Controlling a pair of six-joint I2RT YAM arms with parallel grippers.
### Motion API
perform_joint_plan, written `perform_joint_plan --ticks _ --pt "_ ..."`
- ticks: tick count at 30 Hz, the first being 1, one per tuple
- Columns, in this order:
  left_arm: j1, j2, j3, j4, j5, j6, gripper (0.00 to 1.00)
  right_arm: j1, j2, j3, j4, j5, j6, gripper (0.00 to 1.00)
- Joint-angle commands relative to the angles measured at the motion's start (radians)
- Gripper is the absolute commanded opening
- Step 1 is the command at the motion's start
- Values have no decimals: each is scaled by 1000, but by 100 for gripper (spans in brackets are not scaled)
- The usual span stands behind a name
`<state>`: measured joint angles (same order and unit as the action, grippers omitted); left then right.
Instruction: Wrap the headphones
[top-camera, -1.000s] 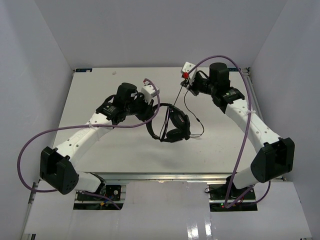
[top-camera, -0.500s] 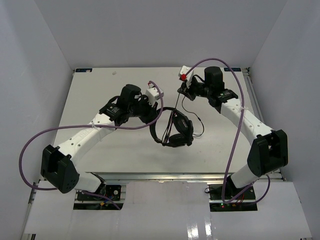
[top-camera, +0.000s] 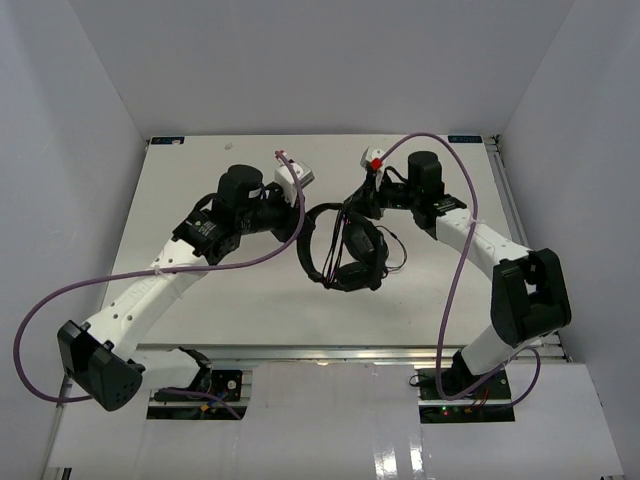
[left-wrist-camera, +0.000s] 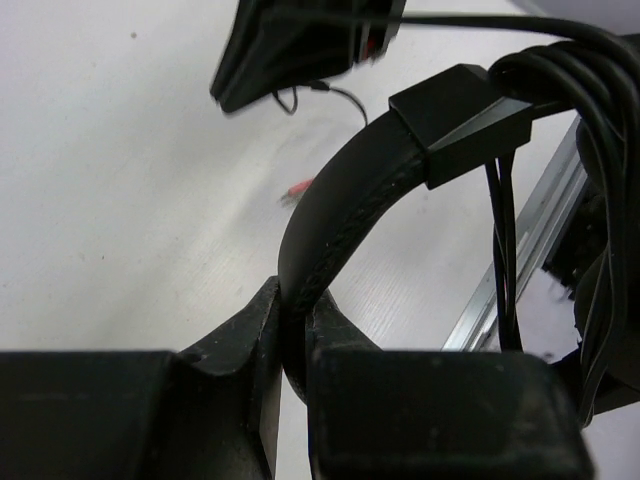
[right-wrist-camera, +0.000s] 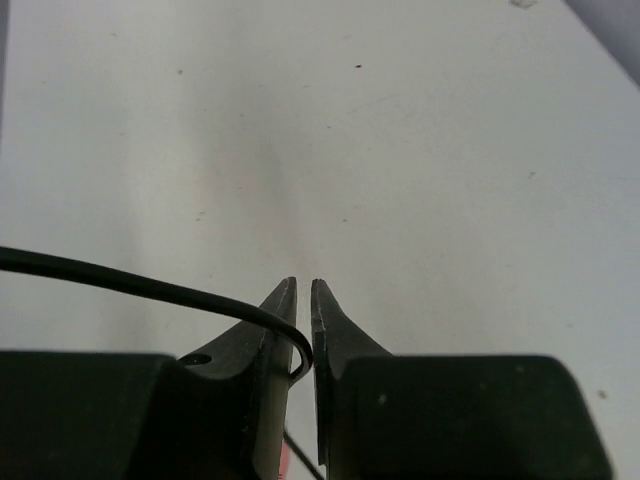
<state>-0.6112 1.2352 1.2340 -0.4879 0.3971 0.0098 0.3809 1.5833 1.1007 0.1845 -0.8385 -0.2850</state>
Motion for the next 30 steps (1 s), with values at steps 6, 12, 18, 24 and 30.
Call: perform_joint_plan --ticks 6,12,18,24,30 --pt "-13 -21 321 -2 -34 -178 0 29 108 -152 453 -260 319 41" --pt "-8 31 518 -56 -213 -227 0 60 111 -240 498 -290 291 40" --pt "34 92 635 -60 -399 -278 0 81 79 -303 557 -324 300 8" --pt "142 121 619 -44 -535 -345 0 120 -71 -367 564 -268 326 8" --pt "262 192 556 -18 -577 -325 0 188 -258 -273 -9 13 -122 8"
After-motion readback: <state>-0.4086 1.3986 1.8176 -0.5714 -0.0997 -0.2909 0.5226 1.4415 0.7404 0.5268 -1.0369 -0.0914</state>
